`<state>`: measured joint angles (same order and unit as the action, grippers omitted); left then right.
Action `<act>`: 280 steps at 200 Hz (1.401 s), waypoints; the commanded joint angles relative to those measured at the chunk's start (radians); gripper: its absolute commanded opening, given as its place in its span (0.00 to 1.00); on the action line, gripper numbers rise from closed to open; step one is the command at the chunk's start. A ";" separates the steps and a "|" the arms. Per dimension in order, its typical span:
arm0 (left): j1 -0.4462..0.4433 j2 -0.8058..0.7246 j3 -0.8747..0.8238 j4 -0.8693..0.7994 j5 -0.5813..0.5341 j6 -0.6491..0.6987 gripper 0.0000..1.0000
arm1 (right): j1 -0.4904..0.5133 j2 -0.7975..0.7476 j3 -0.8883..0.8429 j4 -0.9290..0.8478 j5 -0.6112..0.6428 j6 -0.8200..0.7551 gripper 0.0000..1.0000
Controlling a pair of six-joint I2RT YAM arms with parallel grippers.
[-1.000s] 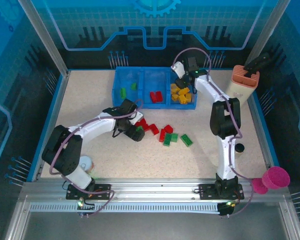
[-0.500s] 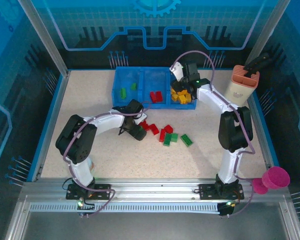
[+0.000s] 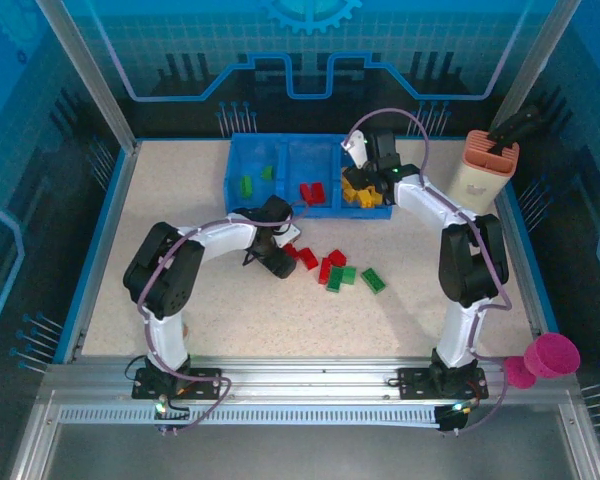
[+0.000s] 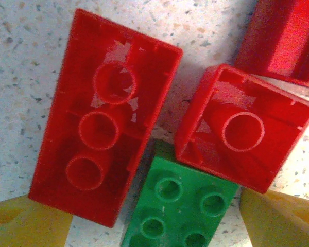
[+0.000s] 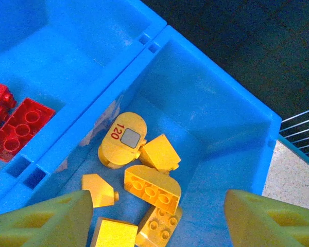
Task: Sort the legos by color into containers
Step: Pick up the lego from the center of the table, then place the lego in the container.
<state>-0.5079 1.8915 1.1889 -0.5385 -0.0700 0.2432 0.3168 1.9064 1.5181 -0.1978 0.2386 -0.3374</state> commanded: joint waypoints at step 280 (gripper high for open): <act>0.257 0.145 0.640 -0.193 0.006 -0.132 0.39 | 0.066 -0.714 -0.659 -0.126 -0.311 0.325 0.80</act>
<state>-0.2657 1.9171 1.7302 -0.7078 -0.0082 0.1688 0.3618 1.2716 0.9100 -0.3019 -0.0063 -0.1070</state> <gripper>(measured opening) 0.393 0.788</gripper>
